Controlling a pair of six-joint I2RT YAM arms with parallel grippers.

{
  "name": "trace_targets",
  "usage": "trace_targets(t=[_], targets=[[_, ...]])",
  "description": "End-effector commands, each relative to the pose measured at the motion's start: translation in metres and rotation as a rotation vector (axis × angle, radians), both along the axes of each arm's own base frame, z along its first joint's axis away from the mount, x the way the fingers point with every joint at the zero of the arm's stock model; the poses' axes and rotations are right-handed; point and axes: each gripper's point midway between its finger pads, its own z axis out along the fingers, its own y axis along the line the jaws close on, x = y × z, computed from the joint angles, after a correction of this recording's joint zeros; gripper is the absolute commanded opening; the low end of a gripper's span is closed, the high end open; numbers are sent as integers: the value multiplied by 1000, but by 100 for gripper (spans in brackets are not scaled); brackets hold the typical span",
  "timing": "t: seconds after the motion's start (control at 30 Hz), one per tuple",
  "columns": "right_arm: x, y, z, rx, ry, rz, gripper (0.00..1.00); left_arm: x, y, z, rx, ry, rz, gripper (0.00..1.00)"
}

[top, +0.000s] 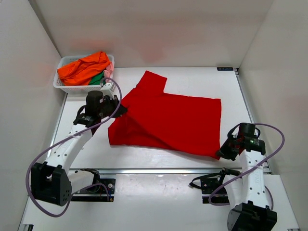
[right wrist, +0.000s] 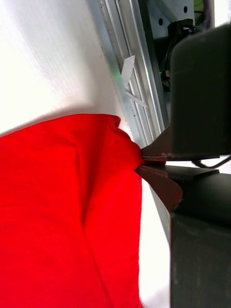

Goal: Fold and stack the t-shirts
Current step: Grap the side of the flattened tshirt closest away from the robot with both arms, then fold the flattened tshirt in 1/3 of the way

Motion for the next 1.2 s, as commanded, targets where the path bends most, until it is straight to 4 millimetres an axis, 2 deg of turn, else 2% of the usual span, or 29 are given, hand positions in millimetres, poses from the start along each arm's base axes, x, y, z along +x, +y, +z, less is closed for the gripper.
trace_targets(t=[0.0,0.2,0.37,0.5,0.53,0.57,0.6,0.63,0.67,0.7,0.77,0.87,0.97,1.07,1.1,1.13,1.17], targets=[[17,-7,2,-11,-53,-27,0,17,-5,28,-8,-93,-35,0],[34,-16,8,-20,-74,-48,0,28,-8,21,7,-78,-48,0],[42,-18,0,3,-66,-67,0,36,-8,15,-6,-57,-38,0],[58,-19,2,13,-113,-76,0,53,-4,23,-15,-73,5,1],[60,-20,2,13,-111,-75,4,59,-5,21,-28,-59,10,2],[69,-24,3,8,-132,-75,15,66,-4,29,-34,-79,28,9],[77,-24,6,9,-164,-68,19,72,-5,21,-35,-57,31,23],[86,-26,11,-4,-190,-58,22,83,-3,27,-43,-66,48,30],[91,-31,13,-21,-194,-68,25,93,1,38,-46,-92,63,40],[97,-38,17,-50,-209,-83,25,99,-2,32,-50,-69,56,48],[104,-46,22,-75,-208,-97,27,109,-2,38,-61,-47,59,59],[109,-50,29,-99,-223,-75,29,103,4,39,-41,-40,72,57],[112,-42,28,-88,-227,-9,31,81,5,20,-16,14,67,59],[116,-33,19,-49,-210,51,35,53,-3,-12,11,84,43,59],[117,-30,13,-38,-187,62,35,41,-4,-28,21,123,40,58],[120,-26,13,-37,-191,80,35,37,-4,-30,26,119,45,58],[124,-26,10,-34,-187,85,35,27,-3,-45,30,154,47,57]])
